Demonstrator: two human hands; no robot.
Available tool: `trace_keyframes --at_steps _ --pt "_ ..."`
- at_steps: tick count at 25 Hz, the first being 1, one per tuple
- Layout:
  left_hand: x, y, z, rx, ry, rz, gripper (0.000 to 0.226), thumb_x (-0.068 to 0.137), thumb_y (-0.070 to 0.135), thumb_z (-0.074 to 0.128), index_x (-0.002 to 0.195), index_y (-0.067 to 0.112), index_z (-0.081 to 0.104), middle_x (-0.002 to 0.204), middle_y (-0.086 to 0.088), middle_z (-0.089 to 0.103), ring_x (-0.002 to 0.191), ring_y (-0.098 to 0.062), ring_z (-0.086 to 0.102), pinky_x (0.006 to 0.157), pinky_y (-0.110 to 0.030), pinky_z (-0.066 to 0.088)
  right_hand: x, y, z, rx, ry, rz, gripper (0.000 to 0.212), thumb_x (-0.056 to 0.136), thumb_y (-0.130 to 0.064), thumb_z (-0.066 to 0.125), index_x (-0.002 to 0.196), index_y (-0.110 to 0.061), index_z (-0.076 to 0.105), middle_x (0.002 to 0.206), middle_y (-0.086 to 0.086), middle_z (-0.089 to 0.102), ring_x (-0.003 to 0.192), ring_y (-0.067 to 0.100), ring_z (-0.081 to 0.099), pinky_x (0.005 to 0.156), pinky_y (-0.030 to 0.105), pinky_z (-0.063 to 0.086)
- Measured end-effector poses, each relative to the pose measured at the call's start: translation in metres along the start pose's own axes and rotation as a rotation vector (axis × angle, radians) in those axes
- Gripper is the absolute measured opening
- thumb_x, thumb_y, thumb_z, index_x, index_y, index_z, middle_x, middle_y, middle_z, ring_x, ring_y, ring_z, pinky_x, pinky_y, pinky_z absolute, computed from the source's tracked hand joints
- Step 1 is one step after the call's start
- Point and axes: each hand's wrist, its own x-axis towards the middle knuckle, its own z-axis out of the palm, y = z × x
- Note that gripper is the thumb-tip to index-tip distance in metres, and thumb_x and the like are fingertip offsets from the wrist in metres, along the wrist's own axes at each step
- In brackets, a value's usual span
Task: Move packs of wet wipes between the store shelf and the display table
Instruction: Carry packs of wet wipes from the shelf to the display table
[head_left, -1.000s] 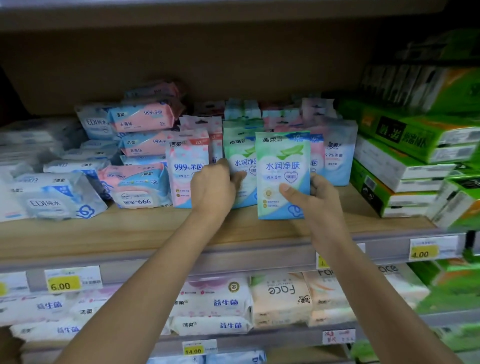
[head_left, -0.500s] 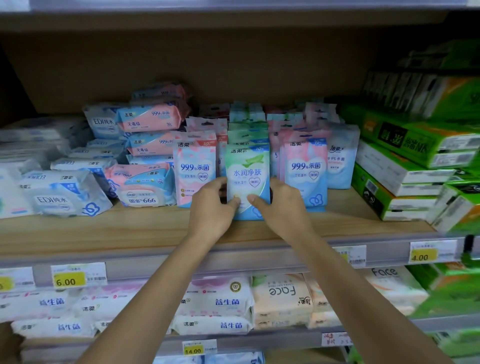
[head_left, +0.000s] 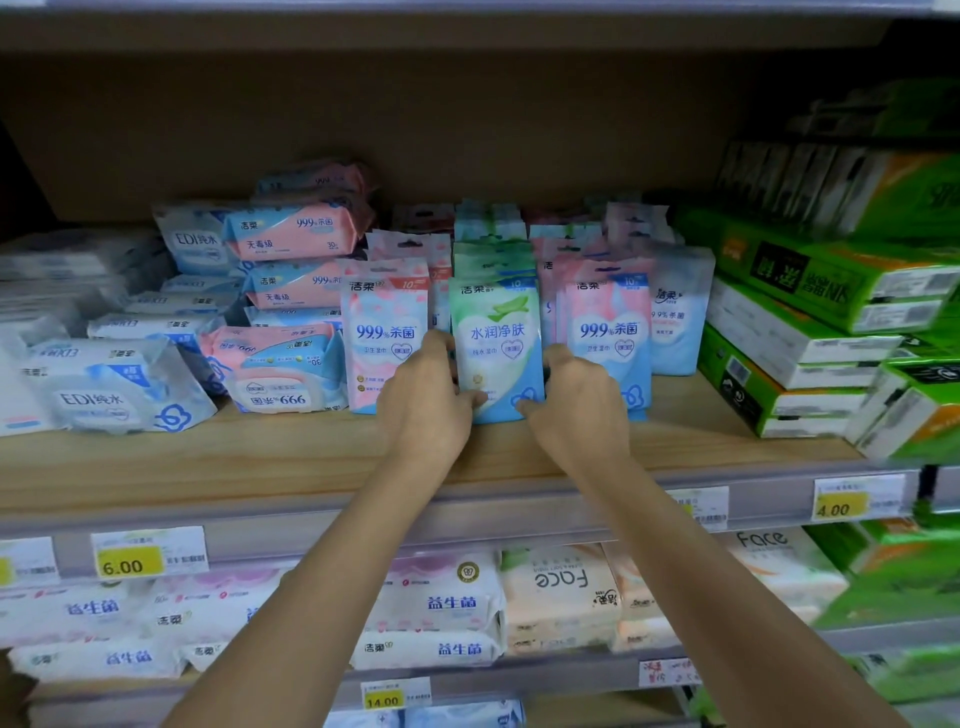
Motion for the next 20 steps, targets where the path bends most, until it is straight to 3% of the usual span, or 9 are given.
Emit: trace_keyframes --at_steps 5,8,10,13,16,20 --pt "0.006 0.002 0.008 0.086 -0.007 0.005 0.045 0.079 0.028 0.071 0.116 0.016 0.047 0.098 -0.007 0.070 0.095 -0.034 0.063 0.074 -0.040 0.049 0.007 -0.004 0.004 -0.078 0.035 0.018 0.031 0.090 -0.026 0.059 0.108 -0.002 0.050 0.107 0.020 0.065 0.101 0.038 0.059 0.077 0.036 0.045" --pt "0.000 0.001 -0.008 0.185 0.048 0.110 0.048 0.086 0.036 0.063 0.126 0.021 0.042 0.095 -0.002 0.069 0.092 -0.030 0.064 0.071 -0.037 0.045 0.003 -0.001 -0.001 -0.042 0.092 -0.010 0.029 0.089 -0.028 0.060 0.101 -0.003 0.054 0.098 0.016 0.067 0.095 0.036 0.062 0.075 0.035 0.045" --pt "-0.006 0.001 -0.026 0.031 0.042 0.197 0.043 0.086 0.035 0.063 0.123 0.025 0.046 0.085 0.008 0.067 0.080 -0.019 0.064 0.069 -0.034 0.046 -0.002 0.003 -0.010 0.125 0.171 -0.049 0.021 0.085 -0.023 0.065 0.096 -0.006 0.060 0.082 0.006 0.068 0.084 0.031 0.064 0.074 0.035 0.048" --pt "-0.034 -0.007 -0.050 -0.338 -0.065 0.259 0.022 0.080 0.032 0.066 0.100 0.032 0.057 0.075 0.013 0.063 0.060 -0.007 0.055 0.063 -0.023 0.046 -0.025 0.006 -0.022 0.433 0.187 -0.140 0.010 0.079 -0.016 0.069 0.088 -0.013 0.066 0.068 -0.006 0.062 0.062 0.013 0.060 0.066 0.033 0.052" --pt "-0.081 -0.036 -0.062 -0.462 -0.096 0.174 0.012 0.076 0.029 0.064 0.087 0.031 0.061 0.073 0.012 0.062 0.057 -0.005 0.052 0.061 -0.014 0.042 -0.067 0.005 -0.014 0.523 0.153 -0.354 0.013 0.082 -0.020 0.062 0.089 -0.011 0.067 0.073 -0.003 0.065 0.061 0.012 0.059 0.060 0.024 0.051" --pt "-0.169 -0.085 -0.067 -0.399 -0.104 -0.015 0.015 0.077 0.032 0.061 0.092 0.032 0.062 0.076 0.018 0.062 0.060 -0.006 0.057 0.055 -0.011 0.042 -0.137 0.009 0.031 0.443 0.008 -0.597 0.017 0.088 -0.022 0.054 0.093 -0.012 0.067 0.086 -0.003 0.067 0.069 0.011 0.060 0.061 0.025 0.051"
